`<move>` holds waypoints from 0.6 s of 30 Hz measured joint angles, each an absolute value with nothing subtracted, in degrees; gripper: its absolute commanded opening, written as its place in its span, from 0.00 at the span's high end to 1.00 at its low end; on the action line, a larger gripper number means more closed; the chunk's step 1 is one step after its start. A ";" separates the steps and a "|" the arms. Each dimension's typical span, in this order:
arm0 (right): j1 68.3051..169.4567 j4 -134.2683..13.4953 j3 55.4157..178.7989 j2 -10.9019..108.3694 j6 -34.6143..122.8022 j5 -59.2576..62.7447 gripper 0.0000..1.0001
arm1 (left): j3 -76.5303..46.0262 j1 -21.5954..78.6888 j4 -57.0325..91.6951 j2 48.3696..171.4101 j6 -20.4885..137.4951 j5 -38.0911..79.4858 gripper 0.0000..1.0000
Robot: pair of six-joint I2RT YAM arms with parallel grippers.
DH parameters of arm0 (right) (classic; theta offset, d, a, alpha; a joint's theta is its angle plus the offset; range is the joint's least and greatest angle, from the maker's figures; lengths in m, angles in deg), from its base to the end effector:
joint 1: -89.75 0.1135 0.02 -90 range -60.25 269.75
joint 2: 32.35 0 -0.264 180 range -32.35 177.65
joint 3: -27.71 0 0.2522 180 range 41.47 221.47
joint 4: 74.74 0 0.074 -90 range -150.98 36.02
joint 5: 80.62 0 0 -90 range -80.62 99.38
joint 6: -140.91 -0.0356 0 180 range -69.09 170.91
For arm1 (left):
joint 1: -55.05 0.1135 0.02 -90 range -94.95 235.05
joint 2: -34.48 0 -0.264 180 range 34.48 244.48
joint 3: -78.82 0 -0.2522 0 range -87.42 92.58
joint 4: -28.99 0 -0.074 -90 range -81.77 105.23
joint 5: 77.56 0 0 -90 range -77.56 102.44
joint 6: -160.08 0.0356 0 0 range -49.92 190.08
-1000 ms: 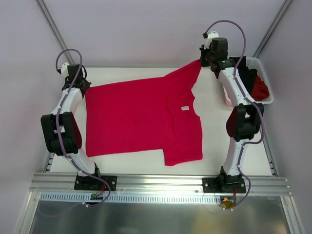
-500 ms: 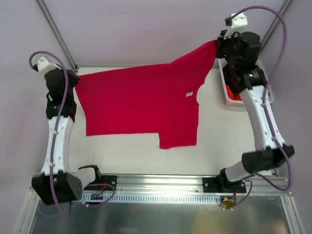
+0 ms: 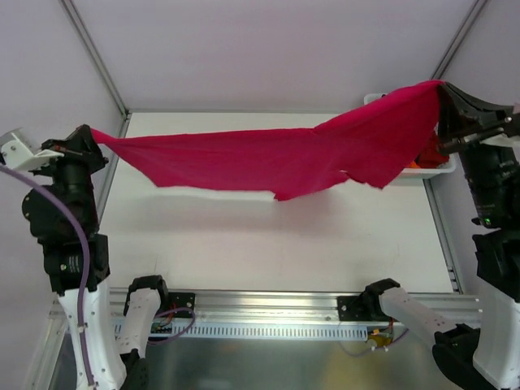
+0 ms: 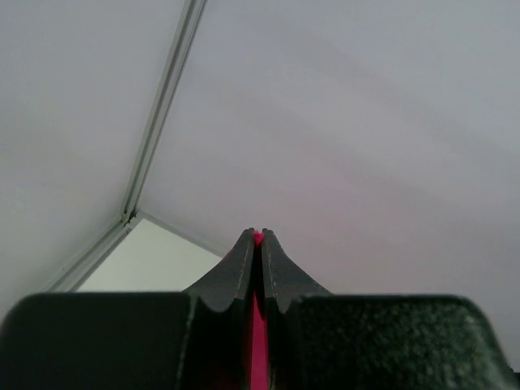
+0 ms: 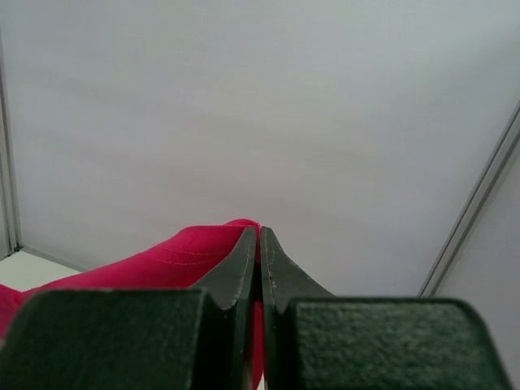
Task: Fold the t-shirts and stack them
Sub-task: Flatten the tshirt out
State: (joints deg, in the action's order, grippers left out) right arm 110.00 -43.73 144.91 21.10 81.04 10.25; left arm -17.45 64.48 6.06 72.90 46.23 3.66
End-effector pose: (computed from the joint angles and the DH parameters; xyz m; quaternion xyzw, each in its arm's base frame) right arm 0.0626 0.0225 0.6110 -0.1979 0.4364 -0.0792 0.8741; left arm 0.0894 0.0203 0.4984 -0.2198 0.5134 -0.0617 0.8272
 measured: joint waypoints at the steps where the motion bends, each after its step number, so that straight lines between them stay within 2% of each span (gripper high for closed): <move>1: 110.16 -42.46 145.68 20.38 81.28 10.12 1.00 | -15.68 64.48 4.46 72.31 46.66 3.81 1.00; 12: 110.16 -30.02 161.35 21.74 82.66 9.88 1.00 | 12.17 64.50 -10.64 74.54 47.38 3.94 1.00; 15: 110.16 -28.97 167.12 25.85 83.60 11.82 1.00 | 13.48 64.48 -12.26 76.83 46.88 4.01 1.00; 18: 110.16 -28.99 168.30 29.80 84.38 13.57 1.00 | 9.26 64.48 -13.63 79.28 46.03 4.05 1.00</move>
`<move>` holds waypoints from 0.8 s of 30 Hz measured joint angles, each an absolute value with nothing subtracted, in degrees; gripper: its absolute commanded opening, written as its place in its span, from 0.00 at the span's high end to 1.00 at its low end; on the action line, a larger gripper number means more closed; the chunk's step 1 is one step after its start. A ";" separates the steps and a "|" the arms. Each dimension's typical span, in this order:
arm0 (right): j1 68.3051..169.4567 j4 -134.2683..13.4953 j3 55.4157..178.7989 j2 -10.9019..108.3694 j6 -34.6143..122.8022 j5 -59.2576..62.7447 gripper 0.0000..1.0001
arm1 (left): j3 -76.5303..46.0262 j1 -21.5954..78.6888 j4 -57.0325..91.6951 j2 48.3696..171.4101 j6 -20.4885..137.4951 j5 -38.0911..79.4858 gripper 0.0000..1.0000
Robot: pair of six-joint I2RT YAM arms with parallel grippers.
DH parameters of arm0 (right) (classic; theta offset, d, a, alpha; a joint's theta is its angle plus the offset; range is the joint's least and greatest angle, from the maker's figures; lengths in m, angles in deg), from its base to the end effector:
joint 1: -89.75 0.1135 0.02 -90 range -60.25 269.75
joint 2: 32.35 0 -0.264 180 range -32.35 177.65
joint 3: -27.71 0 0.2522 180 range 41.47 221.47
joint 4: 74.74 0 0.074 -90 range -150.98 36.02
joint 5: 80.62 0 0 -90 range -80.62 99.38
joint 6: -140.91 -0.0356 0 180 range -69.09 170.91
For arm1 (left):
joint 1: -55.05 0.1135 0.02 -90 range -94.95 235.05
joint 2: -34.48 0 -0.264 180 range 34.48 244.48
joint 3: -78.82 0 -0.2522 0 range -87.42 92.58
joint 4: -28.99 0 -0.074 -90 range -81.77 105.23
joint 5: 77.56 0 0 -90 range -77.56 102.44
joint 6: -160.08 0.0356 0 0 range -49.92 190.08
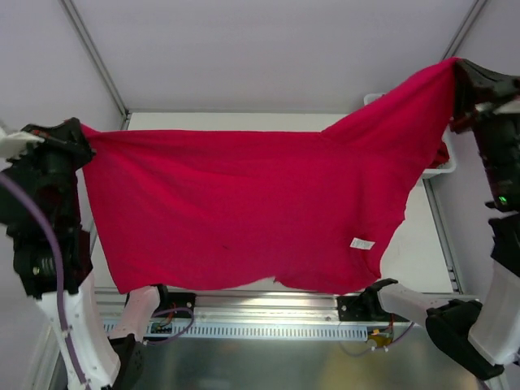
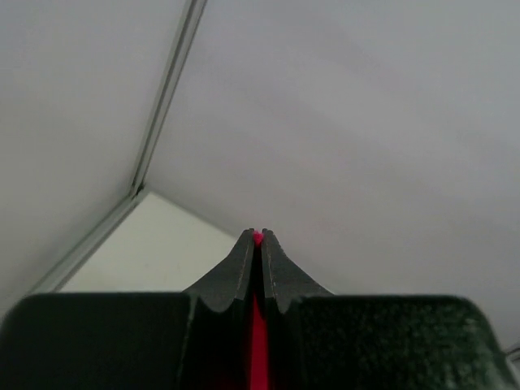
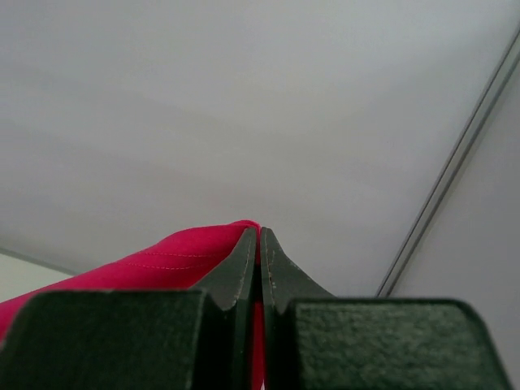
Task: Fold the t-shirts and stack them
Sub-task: Flatten the tshirt out
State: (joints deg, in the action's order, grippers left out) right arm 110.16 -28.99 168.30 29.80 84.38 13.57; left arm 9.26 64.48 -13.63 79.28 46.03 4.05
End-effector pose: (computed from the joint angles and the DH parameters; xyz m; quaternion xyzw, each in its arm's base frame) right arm 0.0378 0.0113 0.6531 -0.1885 0.4417 -0.1171 0.8693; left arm 0.0359 0.0112 0.5720 -0.2169 0.5094 -0.0658 0.8301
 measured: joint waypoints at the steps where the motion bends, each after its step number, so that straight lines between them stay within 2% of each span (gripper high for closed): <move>1: 110.14 -28.95 167.66 31.25 84.60 14.14 1.00 | 7.36 64.48 -14.51 80.53 45.61 3.99 1.00; 6: 110.14 -29.41 160.76 38.09 84.71 16.37 1.00 | -1.77 64.48 -17.11 87.24 43.91 2.48 1.00; 14: 108.10 -31.94 138.70 43.05 81.93 16.43 1.00 | -18.52 64.50 -12.67 90.25 42.05 1.02 1.00; 24: 105.09 -42.46 134.29 52.21 79.36 15.27 0.99 | -31.98 64.48 1.10 100.13 38.03 -1.45 1.00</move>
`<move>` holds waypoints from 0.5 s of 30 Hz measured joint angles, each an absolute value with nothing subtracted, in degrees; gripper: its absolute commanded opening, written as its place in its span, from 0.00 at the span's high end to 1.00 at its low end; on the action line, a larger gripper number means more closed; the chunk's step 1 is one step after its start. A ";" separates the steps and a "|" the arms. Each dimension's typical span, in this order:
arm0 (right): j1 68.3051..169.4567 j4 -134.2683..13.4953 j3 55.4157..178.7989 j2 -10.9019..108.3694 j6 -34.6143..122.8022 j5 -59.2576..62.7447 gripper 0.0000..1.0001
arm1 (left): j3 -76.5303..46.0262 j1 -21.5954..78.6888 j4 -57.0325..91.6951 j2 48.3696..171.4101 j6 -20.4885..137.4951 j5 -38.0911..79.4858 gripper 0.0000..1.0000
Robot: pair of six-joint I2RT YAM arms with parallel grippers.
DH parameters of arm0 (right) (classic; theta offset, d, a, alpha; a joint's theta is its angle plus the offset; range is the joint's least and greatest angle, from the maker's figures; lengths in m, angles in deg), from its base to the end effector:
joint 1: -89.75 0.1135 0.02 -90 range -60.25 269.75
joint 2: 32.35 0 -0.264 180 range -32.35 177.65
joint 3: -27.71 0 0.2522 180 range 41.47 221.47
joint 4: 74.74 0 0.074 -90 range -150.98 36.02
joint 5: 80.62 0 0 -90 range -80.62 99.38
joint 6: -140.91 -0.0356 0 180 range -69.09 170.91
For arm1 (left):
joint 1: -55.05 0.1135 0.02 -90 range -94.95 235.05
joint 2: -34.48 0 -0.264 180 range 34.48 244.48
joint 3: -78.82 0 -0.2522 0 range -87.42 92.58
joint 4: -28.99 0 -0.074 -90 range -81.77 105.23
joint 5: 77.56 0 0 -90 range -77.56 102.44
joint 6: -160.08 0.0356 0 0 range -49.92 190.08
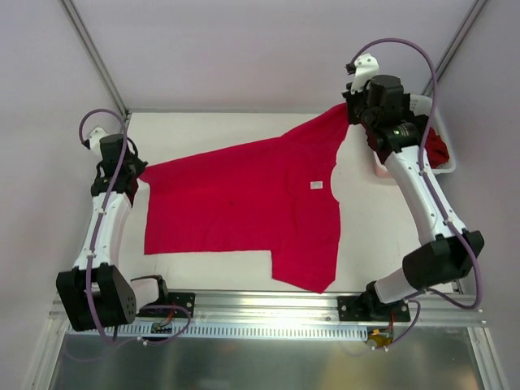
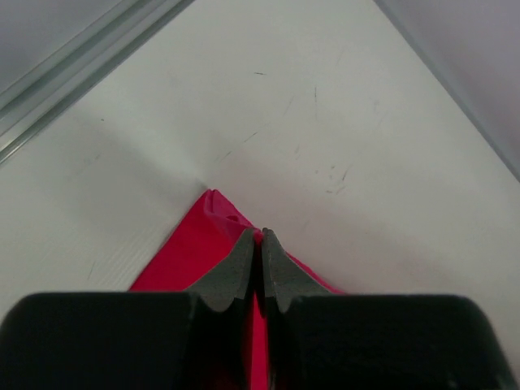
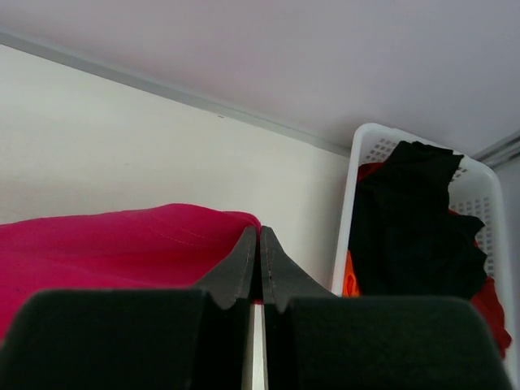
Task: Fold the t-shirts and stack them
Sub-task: Flatten the tshirt out
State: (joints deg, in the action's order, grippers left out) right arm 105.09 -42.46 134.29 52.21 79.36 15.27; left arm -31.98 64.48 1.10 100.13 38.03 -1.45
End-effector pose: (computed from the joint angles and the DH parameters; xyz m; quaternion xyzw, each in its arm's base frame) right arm 0.3254 0.0855 0.4514 -0.2553 0.7235 -0.1123 0.6315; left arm 0.2568 0.0513 0.3249 -0.3567 0.7568 -0.0059 0.5476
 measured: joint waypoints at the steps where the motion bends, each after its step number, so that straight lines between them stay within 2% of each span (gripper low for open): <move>1: 105.04 -43.40 134.29 53.61 79.20 15.08 1.00 | -32.11 64.48 2.21 101.46 37.90 -1.50 1.00; 9: 104.89 -49.63 135.12 64.34 78.33 14.51 1.00 | -29.51 64.50 12.18 114.14 37.99 -1.50 1.00; 15: 104.58 -52.60 141.26 72.56 78.61 14.44 1.00 | -23.15 64.48 16.70 123.15 38.34 -1.30 1.00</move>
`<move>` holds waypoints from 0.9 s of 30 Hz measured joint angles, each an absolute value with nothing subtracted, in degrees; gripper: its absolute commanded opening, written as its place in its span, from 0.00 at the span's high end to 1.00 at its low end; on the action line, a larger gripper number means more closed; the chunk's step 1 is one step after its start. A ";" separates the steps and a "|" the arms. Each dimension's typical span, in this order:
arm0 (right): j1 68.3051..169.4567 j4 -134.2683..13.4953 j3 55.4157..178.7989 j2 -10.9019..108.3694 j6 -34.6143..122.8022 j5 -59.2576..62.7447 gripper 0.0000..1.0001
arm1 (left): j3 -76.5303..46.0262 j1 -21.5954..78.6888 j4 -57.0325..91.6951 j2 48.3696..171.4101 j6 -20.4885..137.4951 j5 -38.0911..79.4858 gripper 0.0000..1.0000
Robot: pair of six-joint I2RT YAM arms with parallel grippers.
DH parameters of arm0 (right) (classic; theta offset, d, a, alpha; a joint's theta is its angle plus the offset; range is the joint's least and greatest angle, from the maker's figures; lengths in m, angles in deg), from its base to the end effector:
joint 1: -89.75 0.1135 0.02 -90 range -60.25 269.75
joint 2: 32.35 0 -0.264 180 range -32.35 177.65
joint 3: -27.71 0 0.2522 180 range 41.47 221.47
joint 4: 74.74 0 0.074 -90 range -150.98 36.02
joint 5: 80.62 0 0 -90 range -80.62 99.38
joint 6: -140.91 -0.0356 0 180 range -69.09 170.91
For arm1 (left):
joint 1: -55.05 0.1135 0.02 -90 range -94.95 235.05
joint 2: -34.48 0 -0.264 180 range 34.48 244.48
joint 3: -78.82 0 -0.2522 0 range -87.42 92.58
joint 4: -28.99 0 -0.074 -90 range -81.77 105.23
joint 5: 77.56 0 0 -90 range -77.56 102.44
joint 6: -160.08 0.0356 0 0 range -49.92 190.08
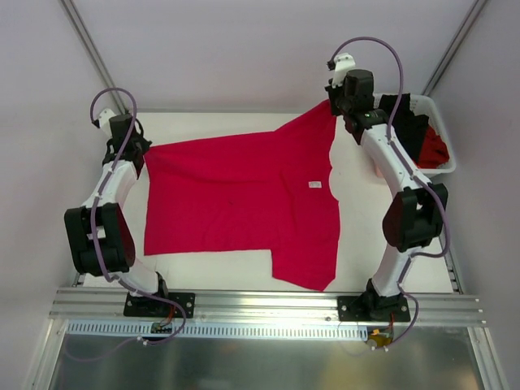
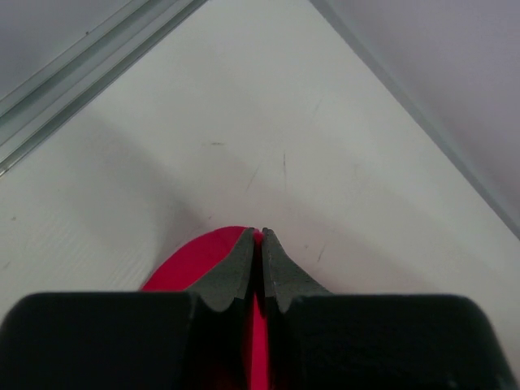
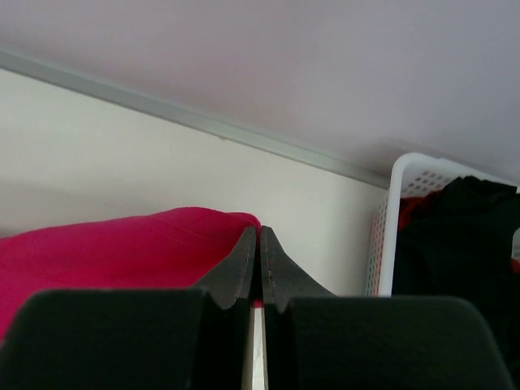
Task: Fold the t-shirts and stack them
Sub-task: Flatten the tshirt out
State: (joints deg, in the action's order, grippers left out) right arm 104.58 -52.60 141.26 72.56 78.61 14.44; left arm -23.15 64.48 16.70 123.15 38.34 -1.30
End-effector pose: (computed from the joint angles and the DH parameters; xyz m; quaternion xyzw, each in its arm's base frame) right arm 0.4297 0.1105 0.3809 -0.2591 0.7410 -0.1038 0.6107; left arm 0.3555 0.0676 0.2886 -0.3528 0.7515 -0.0083 0.5574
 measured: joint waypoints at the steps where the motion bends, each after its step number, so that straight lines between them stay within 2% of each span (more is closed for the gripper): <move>1: 104.47 -52.93 142.59 73.78 78.61 14.42 1.00 | -22.06 64.48 17.58 124.57 38.38 -1.17 1.00; 14: 102.94 -56.69 158.09 89.65 78.59 13.57 1.00 | -8.73 64.48 25.07 142.21 39.47 2.09 1.00; 27: 101.13 -57.34 163.10 98.28 76.84 12.56 1.00 | 0.13 64.48 26.54 153.75 39.45 6.48 1.00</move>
State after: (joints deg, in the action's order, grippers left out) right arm 101.13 -57.34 163.10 98.28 76.84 12.56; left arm 0.13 64.48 26.54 153.75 39.45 6.48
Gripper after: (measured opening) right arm 0.019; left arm 0.019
